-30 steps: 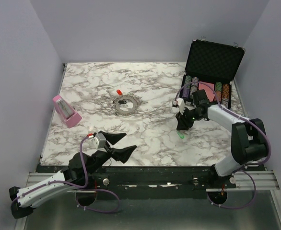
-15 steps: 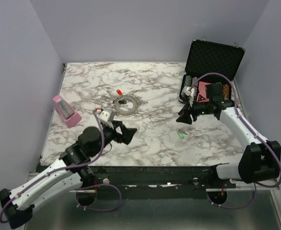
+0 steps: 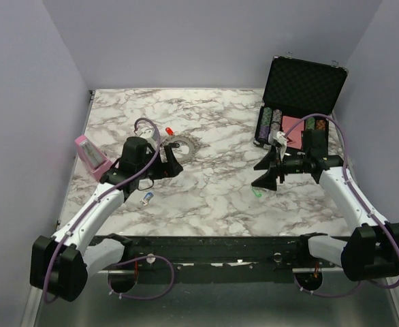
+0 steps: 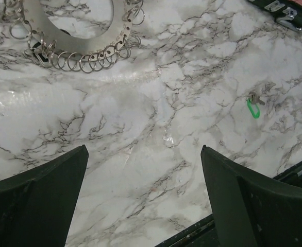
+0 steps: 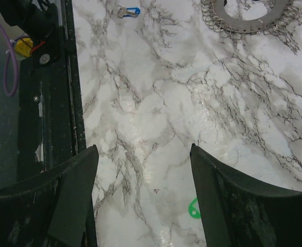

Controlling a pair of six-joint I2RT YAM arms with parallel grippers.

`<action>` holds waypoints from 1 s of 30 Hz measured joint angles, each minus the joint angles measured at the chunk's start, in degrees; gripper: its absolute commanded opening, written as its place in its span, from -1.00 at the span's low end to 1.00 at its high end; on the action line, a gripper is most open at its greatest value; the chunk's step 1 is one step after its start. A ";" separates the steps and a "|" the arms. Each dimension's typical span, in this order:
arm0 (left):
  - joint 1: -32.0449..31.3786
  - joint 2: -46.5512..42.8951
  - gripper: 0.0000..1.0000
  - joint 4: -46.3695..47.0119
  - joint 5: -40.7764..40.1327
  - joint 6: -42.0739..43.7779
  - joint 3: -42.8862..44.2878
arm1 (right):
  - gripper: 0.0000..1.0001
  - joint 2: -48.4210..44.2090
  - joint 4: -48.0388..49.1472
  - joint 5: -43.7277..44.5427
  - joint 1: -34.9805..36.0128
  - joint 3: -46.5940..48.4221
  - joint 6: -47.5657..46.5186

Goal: Put the keys on the keyring

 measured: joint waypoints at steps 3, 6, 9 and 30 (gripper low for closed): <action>0.02 3.50 0.72 1.46 0.00 -2.51 -0.42 | 0.60 0.20 0.70 -0.02 0.00 0.00 0.79; 0.17 8.98 0.64 5.97 0.02 -6.40 -1.51 | 0.59 0.17 1.20 -0.02 0.00 -0.02 1.07; 0.20 13.99 0.59 11.78 -0.02 -10.86 -3.13 | 0.60 0.17 1.55 -0.04 0.00 -0.02 1.27; -1.79 33.81 0.07 10.99 -5.22 -22.32 12.90 | 0.60 1.07 1.79 -0.04 0.00 -0.09 0.72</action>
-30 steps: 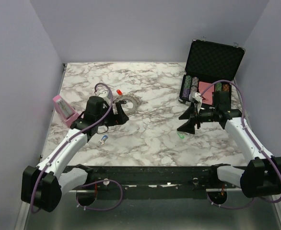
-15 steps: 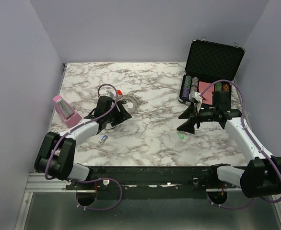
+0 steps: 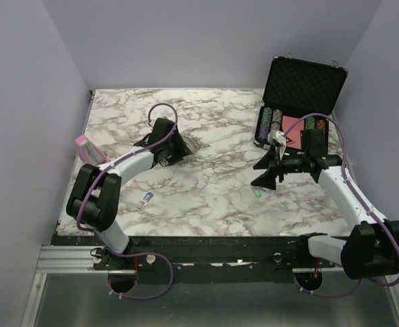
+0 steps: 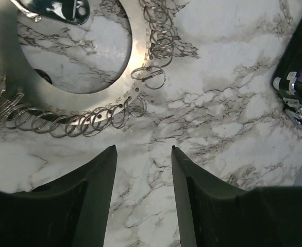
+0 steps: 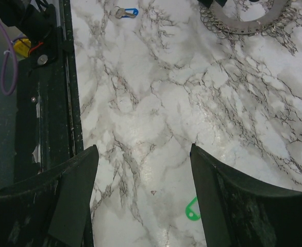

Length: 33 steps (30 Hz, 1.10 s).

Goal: Put the keys on the keyring

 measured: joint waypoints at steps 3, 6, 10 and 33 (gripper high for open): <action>-2.56 2.71 0.06 -4.55 -3.98 -1.64 5.68 | 0.60 0.00 0.00 0.02 0.00 0.00 -0.09; -4.72 4.37 0.05 -7.08 -6.71 -3.17 8.26 | 0.60 0.00 0.00 0.02 0.00 0.00 -0.31; -6.29 5.92 0.05 -9.73 -8.57 -4.85 9.35 | 0.60 0.00 -0.02 0.02 0.00 0.00 -0.44; -6.32 10.99 -0.11 -13.99 -11.82 -10.14 12.44 | 0.60 -0.02 -0.07 -0.07 0.00 0.00 -1.09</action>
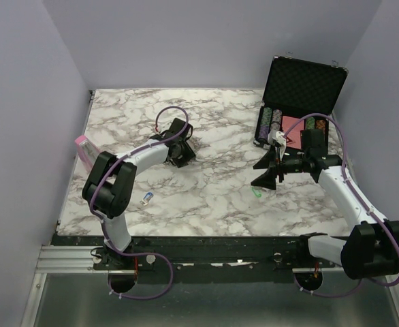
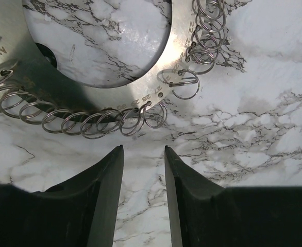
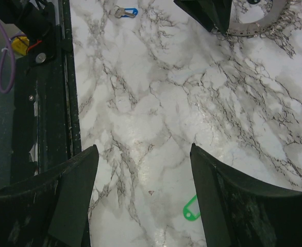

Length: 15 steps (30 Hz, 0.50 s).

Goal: Put the keys on the keyring

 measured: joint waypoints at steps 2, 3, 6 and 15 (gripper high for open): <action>0.00 0.13 -0.12 -0.22 -0.17 -0.50 0.09 | 0.60 0.00 0.00 -0.04 0.00 0.00 -0.07; 0.00 0.13 -0.12 -0.44 -0.31 -0.76 0.09 | 0.60 0.00 0.00 -0.07 0.00 0.00 -0.15; 0.00 0.15 -0.13 -0.81 -0.59 -1.31 0.07 | 0.60 0.00 -0.02 -0.13 0.00 0.00 -0.28; 0.46 1.27 -0.14 -0.87 -1.03 -2.21 0.09 | 0.60 0.00 -0.04 -0.35 0.00 0.00 -0.37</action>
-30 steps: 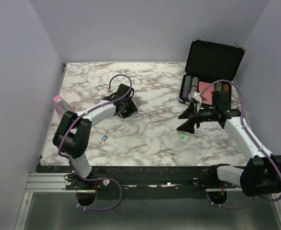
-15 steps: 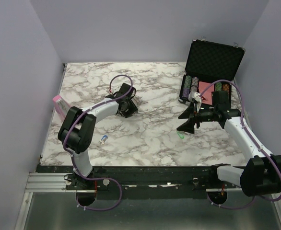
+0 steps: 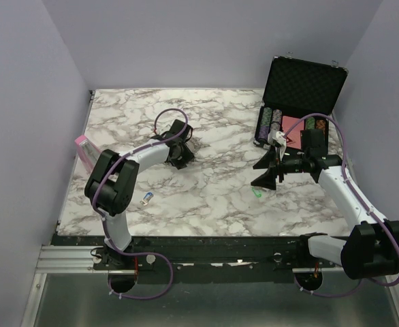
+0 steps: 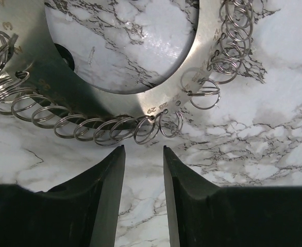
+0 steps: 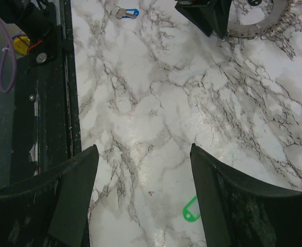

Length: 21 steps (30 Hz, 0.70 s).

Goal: Put the keys on the keyring

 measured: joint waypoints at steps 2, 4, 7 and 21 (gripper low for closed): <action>0.17 0.74 -0.14 -0.04 0.00 -0.17 0.00 | 0.60 0.00 0.00 0.00 0.00 0.00 -0.02; 0.20 1.36 -0.20 -0.07 0.00 -0.33 0.00 | 0.60 0.00 0.00 0.00 0.00 0.00 -0.02; 0.46 1.60 -0.22 -0.07 -0.02 -0.61 0.20 | 0.60 0.00 -0.04 -0.02 0.00 0.00 -0.09; 1.16 3.10 -0.55 -1.31 -0.28 -0.83 2.51 | 0.60 0.00 -1.18 -0.55 0.00 0.00 -1.31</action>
